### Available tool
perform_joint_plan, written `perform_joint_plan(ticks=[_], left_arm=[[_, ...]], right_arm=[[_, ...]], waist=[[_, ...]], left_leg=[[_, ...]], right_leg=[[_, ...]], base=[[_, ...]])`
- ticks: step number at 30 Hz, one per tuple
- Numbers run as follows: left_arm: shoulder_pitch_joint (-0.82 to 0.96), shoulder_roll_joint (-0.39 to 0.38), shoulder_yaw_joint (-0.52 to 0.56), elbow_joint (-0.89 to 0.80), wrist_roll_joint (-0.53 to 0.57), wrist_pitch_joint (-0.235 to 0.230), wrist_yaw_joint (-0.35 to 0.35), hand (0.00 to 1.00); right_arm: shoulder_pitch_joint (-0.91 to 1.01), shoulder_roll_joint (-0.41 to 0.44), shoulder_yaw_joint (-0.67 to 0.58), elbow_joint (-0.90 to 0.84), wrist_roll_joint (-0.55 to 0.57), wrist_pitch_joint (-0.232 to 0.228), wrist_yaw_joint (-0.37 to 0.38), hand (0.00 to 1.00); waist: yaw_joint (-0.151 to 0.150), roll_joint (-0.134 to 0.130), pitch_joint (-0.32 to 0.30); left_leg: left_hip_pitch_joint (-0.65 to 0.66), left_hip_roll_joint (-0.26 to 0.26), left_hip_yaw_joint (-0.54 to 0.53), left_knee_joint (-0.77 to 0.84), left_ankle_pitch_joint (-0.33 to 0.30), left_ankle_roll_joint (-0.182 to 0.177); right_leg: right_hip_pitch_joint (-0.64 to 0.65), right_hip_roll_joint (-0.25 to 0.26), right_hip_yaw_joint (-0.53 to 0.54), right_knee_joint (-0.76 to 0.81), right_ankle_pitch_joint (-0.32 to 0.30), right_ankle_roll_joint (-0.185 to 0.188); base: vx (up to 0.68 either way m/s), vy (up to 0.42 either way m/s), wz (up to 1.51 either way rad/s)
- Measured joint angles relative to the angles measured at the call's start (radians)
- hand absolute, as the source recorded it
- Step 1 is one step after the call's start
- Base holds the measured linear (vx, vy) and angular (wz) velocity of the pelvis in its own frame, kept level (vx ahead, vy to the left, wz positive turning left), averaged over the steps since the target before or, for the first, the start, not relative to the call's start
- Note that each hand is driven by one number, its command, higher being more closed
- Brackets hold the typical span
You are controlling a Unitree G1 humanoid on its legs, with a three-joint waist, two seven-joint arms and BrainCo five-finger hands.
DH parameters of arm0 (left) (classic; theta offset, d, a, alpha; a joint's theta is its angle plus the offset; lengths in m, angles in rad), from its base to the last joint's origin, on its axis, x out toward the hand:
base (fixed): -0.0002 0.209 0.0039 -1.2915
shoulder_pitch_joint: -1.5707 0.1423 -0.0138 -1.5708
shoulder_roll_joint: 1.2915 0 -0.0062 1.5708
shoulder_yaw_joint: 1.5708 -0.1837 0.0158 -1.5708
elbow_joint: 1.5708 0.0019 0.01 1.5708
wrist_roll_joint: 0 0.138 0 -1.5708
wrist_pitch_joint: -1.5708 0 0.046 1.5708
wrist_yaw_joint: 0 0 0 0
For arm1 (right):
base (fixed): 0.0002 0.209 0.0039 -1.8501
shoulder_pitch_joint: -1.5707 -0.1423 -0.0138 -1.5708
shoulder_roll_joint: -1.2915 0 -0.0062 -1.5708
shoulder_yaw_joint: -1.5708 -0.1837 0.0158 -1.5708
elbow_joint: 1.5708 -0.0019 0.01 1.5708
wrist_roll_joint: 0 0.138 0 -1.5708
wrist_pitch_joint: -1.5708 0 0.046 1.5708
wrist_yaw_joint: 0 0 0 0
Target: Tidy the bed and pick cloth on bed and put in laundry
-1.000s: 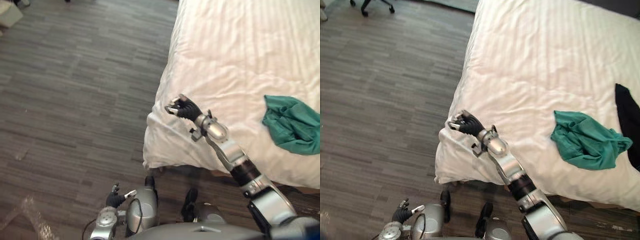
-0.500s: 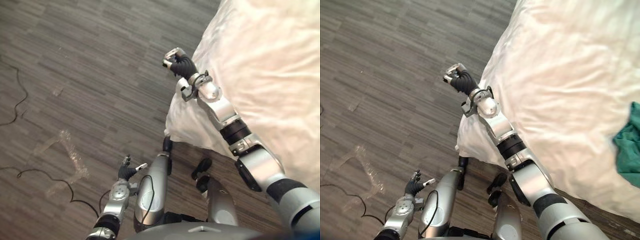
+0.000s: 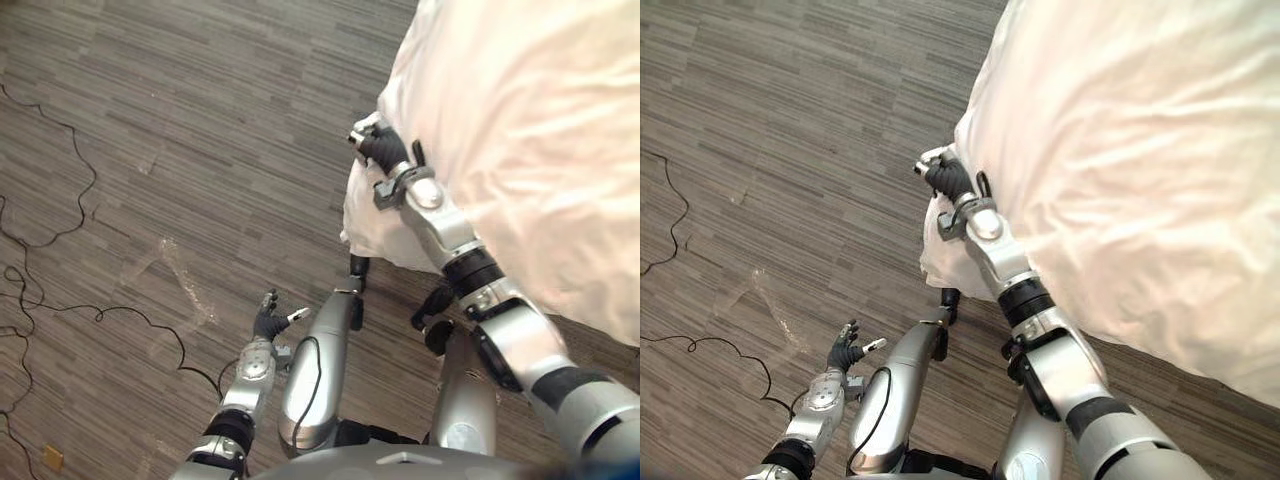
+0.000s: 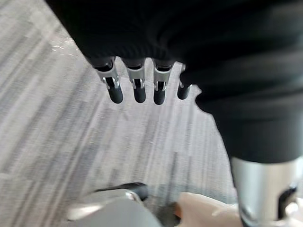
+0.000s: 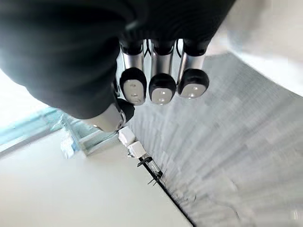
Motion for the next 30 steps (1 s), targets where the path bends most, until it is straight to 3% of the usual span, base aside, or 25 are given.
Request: perform_joint_plan(ticks=[5, 12, 17, 20, 24, 26, 30], left_arm=[[-0.011, -0.046, -0.015, -0.017, -0.033, -0.003, 0.04, 0.0], [-0.021, -0.035, -0.078, -0.002, -0.064, -0.006, 0.08, 0.0], [-0.021, -0.02, -0.093, 0.008, -0.071, -0.006, 0.081, 0.0], [-0.019, -0.014, -0.104, 0.033, -0.07, -0.004, 0.082, 0.0], [-0.011, -0.014, -0.11, 0.034, -0.069, 0.002, 0.083, 0.0], [-0.002, -0.009, -0.11, 0.033, -0.065, 0.002, 0.084, 0.0], [0.051, 0.026, -0.1, 0.033, -0.055, 0.024, 0.078, 0.0]], right_arm=[[0.241, 0.072, 0.097, 0.04, 0.017, -0.004, -0.011, 1.0], [0.359, 0.078, 0.115, 0.134, 0.014, -0.013, -0.074, 1.0], [0.384, 0.026, 0.05, 0.213, 0.056, -0.087, -0.123, 1.0], [0.443, -0.03, -0.024, 0.215, 0.133, -0.159, -0.134, 1.0], [0.532, -0.075, -0.135, 0.253, 0.205, -0.217, -0.115, 1.0], [0.581, -0.085, -0.181, 0.274, 0.222, -0.229, -0.096, 1.0], [0.706, -0.102, -0.27, 0.286, 0.229, -0.295, -0.04, 1.0]], waist=[[-0.039, 0.0, 0.0], [-0.093, 0.0, 0.0], [-0.11, -0.001, 0.0], [-0.14, -0.009, -0.003], [-0.171, -0.016, -0.005], [-0.174, -0.027, -0.007], [-0.217, -0.071, -0.03]], left_leg=[[-0.001, 0.009, 0.023, 0.025, -0.021, -0.002], [0.003, 0.019, 0.037, 0.037, -0.028, -0.002], [0.037, 0.032, 0.067, 0.019, -0.026, -0.003], [0.086, 0.04, 0.082, -0.005, -0.025, -0.004], [0.127, 0.051, 0.115, -0.023, -0.031, -0.006], [0.158, 0.051, 0.135, -0.032, -0.036, -0.009], [0.27, 0.062, 0.182, -0.049, -0.06, -0.018]], right_leg=[[-0.014, 0.005, 0.033, 0.009, -0.001, -0.002], [-0.023, 0.017, 0.06, 0.009, 0.002, 0.001], [-0.009, 0.032, 0.085, -0.011, 0.017, 0.001], [0.042, 0.056, 0.1, -0.067, 0.039, 0.01], [0.079, 0.079, 0.124, -0.126, 0.064, 0.022], [0.099, 0.085, 0.146, -0.136, 0.071, 0.024], [0.192, 0.108, 0.188, -0.182, 0.082, 0.029]], base=[[0.03, -0.018, -0.16], [0.0, -0.012, -0.13], [0.0, -0.014, -0.19], [0.03, 0.015, -0.25], [0.06, 0.031, -0.28], [0.11, 0.041, -0.42], [0.07, 0.02, -0.38]])
